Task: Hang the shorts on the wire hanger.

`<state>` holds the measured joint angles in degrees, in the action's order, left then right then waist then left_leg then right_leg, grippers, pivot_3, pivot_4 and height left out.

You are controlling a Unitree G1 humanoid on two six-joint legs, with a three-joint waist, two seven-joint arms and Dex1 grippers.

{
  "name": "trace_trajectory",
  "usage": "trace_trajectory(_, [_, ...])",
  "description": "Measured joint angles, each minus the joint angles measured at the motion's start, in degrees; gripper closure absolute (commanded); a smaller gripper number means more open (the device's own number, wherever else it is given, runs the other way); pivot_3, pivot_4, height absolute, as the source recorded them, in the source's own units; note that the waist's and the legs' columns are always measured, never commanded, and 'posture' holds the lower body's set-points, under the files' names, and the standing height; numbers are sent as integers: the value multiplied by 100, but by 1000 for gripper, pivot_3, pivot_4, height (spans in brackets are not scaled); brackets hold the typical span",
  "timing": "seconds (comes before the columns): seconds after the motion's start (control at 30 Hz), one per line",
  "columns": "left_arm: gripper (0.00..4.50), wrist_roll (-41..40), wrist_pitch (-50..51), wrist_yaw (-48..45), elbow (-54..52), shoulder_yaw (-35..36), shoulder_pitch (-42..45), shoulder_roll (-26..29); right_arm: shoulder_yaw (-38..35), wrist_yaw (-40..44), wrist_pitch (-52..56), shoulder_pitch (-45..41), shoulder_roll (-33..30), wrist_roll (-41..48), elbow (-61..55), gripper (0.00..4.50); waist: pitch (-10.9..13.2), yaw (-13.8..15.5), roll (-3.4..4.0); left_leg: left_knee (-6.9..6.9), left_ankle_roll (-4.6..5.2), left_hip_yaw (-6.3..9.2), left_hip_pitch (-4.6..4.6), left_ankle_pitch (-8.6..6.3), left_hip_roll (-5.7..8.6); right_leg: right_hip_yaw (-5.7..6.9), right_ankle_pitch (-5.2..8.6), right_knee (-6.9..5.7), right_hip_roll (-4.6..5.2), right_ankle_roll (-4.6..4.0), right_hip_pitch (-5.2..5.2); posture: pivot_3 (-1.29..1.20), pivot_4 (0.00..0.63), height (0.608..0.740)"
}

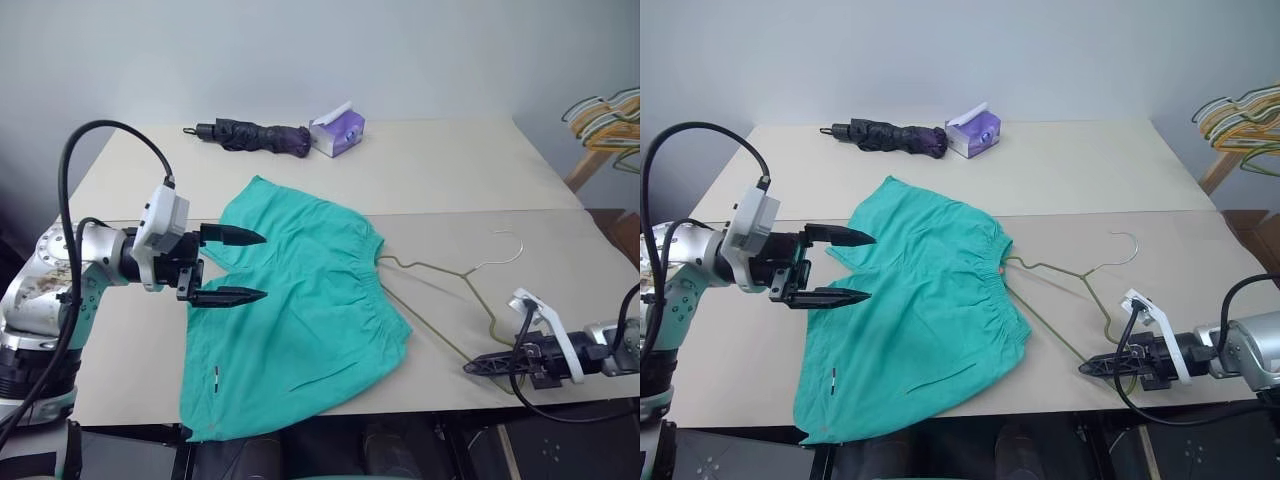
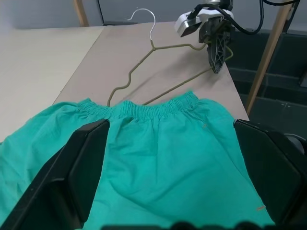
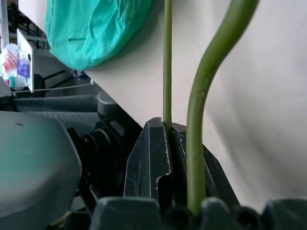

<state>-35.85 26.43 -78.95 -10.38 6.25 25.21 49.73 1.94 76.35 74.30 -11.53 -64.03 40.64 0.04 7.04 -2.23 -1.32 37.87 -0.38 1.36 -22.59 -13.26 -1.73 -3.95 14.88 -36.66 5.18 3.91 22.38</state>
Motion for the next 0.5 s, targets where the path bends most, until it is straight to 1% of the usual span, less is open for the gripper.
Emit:
trace_trajectory(0.13, [17,7,-19,8,0,0,-33,29,106,238,-141,55,-170,3,63,4500,3,13,1,0,0,0,0,0,-1,0,0,0,-1,0,0,22,118,740])
trace_trajectory(0.2, [17,12,-28,10,2,0,-46,33,248,296,-186,-42,-150,-11,160,4500,6,7,-4,0,0,-1,1,0,-2,0,0,0,-1,0,0,23,115,740])
trace_trajectory(0.3, [17,53,-49,15,5,-4,-49,35,591,255,-285,-606,199,-214,556,4500,8,-26,-7,0,-1,-3,7,0,-4,0,0,-1,-4,0,-1,34,107,740])
trace_trajectory(0.4, [17,100,-130,17,8,-5,-50,36,779,217,-371,-955,504,-360,942,4500,9,6,-5,-3,-1,-1,4,0,-3,0,-1,-1,-4,-1,1,49,102,740])
trace_trajectory(0.5, [17,132,-189,18,9,-5,-52,36,859,306,-422,-1087,556,-384,1004,4500,10,67,-4,-3,-5,0,-6,-3,-2,1,1,3,-1,1,5,59,100,740])
